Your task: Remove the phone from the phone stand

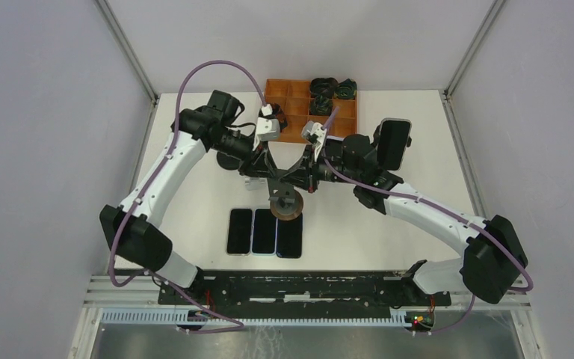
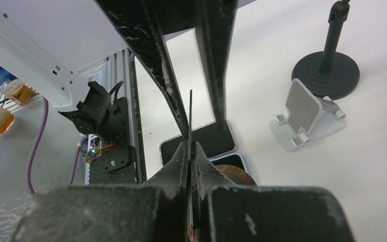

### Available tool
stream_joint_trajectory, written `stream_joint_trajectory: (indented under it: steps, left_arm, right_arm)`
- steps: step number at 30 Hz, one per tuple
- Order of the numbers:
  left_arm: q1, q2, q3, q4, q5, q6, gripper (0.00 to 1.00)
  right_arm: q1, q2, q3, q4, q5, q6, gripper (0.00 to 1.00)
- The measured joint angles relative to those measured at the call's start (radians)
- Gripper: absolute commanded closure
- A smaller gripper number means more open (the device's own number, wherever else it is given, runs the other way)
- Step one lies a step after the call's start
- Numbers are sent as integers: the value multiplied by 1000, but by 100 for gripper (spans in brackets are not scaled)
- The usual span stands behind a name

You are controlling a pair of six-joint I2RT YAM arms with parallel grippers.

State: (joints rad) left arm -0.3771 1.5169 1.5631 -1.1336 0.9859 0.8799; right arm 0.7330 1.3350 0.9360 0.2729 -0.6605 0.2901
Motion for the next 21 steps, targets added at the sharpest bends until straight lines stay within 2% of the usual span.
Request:
stream_joint_trajectory:
  steps: [1, 2, 3, 4, 5, 6, 9, 11, 15, 21]
  left_arm:
    - [-8, 16, 15, -29, 4, 6, 89]
    - [-14, 32, 29, -55, 8, 11, 97]
    - [-18, 48, 44, -79, 10, 20, 97]
    - [-21, 64, 56, -98, 10, 25, 98]
    - [-23, 80, 69, -121, 13, 30, 98]
    - [-23, 98, 81, -142, 14, 36, 98]
    - [-28, 138, 101, -144, -11, 48, 98]
    - [-29, 172, 117, -135, -35, 49, 98]
    - [-28, 240, 154, -89, -92, 49, 98]
    - [-28, 383, 284, -26, -134, 49, 98]
  right_arm:
    - [-2, 0, 0, 0, 8, -4, 100]
    - [-5, 0, -2, -3, 16, -10, 96]
    - [-7, 0, -2, -8, 22, -15, 91]
    - [-9, 0, -4, -14, 24, -26, 81]
    - [-9, 0, -5, -19, 29, -37, 63]
    - [-9, 0, -7, -24, 41, -47, 50]
    - [-6, -8, -7, -29, 61, -56, 22]
    - [-7, -33, -8, -40, 96, -63, 12]
    - [-33, -158, -53, -81, 214, -73, 5]
    - [-55, -395, -133, -169, 372, -70, 4]
